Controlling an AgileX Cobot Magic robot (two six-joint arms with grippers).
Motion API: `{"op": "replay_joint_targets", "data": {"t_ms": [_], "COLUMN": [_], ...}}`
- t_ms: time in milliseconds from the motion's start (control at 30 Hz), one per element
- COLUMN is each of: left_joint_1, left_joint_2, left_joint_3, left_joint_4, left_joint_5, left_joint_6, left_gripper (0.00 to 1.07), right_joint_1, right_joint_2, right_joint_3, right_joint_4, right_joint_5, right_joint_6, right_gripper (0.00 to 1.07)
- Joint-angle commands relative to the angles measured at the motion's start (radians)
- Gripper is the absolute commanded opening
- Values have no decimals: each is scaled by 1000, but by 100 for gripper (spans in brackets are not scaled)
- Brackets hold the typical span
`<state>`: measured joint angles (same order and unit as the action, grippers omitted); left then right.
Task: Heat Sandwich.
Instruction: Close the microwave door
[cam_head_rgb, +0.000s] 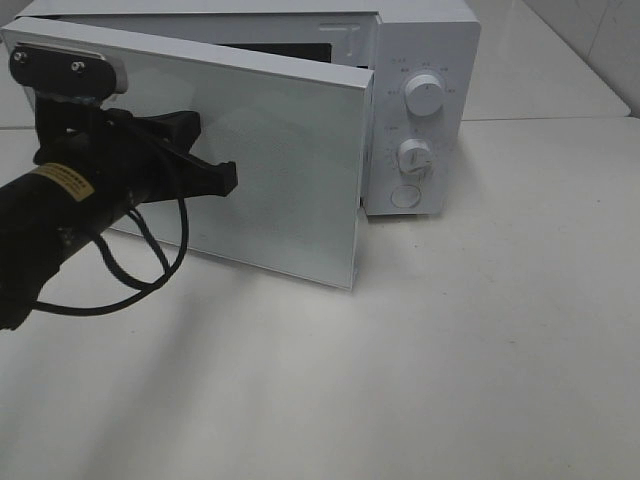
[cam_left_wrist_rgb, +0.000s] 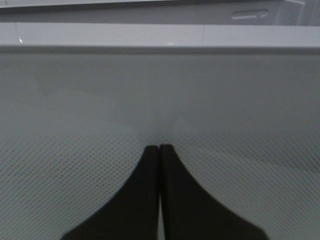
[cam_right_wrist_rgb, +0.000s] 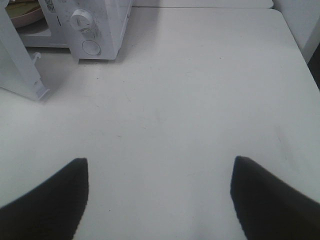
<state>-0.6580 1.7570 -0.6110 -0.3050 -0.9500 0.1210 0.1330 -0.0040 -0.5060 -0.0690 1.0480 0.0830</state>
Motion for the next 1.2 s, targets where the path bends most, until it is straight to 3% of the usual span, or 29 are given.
{"op": "replay_joint_targets", "data": {"t_ms": [33,300,1200], "left_joint_1": [-17,-45,-41], "left_joint_2": [16,89,265], "left_joint_3": [-37,-165,-454], "left_joint_4": [-28,-93,-155], "left_joint_5": [-9,22,94], "left_joint_6": [20,77,83], "left_gripper": [0,0,0], "right_joint_1": [-6,-6,-6], "right_joint_2": [-26,-26,-26], "right_joint_3": [1,1,1], "right_joint_4": [2,2,2], "right_joint_5": [-11,-11,-11], "right_joint_6": [0,0,0], "right_gripper": [75,75,75]}}
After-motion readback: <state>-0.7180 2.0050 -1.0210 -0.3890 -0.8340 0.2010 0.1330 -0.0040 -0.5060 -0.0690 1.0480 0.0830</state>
